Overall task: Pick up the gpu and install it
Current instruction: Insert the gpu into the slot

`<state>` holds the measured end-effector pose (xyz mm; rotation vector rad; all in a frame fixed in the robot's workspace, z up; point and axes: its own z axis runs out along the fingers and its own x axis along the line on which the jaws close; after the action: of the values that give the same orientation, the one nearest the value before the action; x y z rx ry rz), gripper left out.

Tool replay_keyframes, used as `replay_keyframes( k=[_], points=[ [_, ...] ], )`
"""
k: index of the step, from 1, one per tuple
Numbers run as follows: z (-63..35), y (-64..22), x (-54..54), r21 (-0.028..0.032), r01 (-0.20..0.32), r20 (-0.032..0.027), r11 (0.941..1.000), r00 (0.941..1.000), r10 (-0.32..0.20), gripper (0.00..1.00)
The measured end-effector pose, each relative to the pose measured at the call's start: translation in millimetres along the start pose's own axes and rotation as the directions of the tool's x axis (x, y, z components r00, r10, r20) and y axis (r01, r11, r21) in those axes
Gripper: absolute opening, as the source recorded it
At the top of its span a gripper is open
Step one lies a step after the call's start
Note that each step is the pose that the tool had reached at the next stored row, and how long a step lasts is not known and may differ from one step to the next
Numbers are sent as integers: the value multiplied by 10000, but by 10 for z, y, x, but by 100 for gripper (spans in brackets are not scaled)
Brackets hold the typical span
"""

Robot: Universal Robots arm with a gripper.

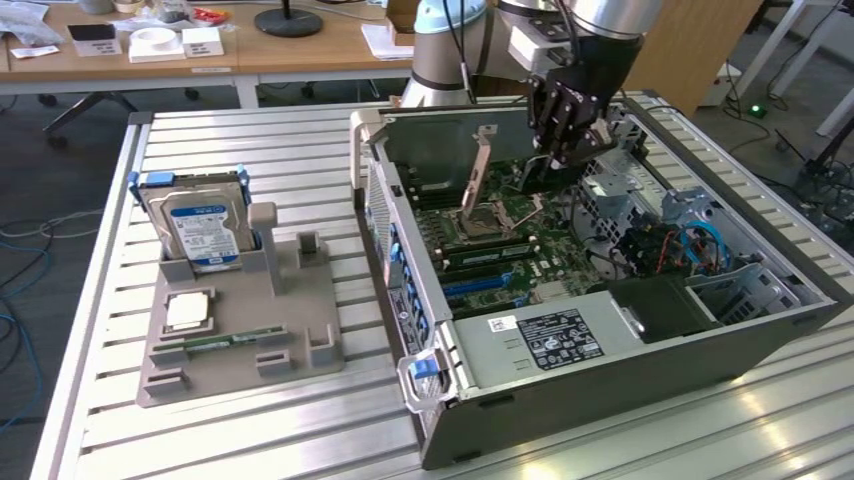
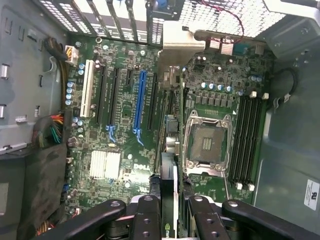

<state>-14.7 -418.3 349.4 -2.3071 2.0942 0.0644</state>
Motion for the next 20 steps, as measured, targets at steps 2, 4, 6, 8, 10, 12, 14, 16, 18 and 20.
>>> replay_keyframes(
  k=[2,4,6,8,10,12,14,16,18,20],
  points=[
    [4,1,15,6,-131,1,9999,9999,131,26],
    [5,4,45,10,-202,3,9998,9998,202,26],
    [6,7,79,13,-261,5,9997,9997,261,26],
    [6,10,109,15,-312,3,9995,9995,312,26],
    [8,13,141,18,-339,5,9994,9994,339,26],
    [9,16,175,17,-356,4,9994,9994,356,26],
    [12,20,200,19,-370,6,9993,9993,370,26],
    [14,25,220,19,-375,6,9993,9993,375,26],
    [20,33,231,19,-377,7,9993,9993,377,26],
    [39,46,232,19,-381,5,9993,9993,381,26]
  ],
)
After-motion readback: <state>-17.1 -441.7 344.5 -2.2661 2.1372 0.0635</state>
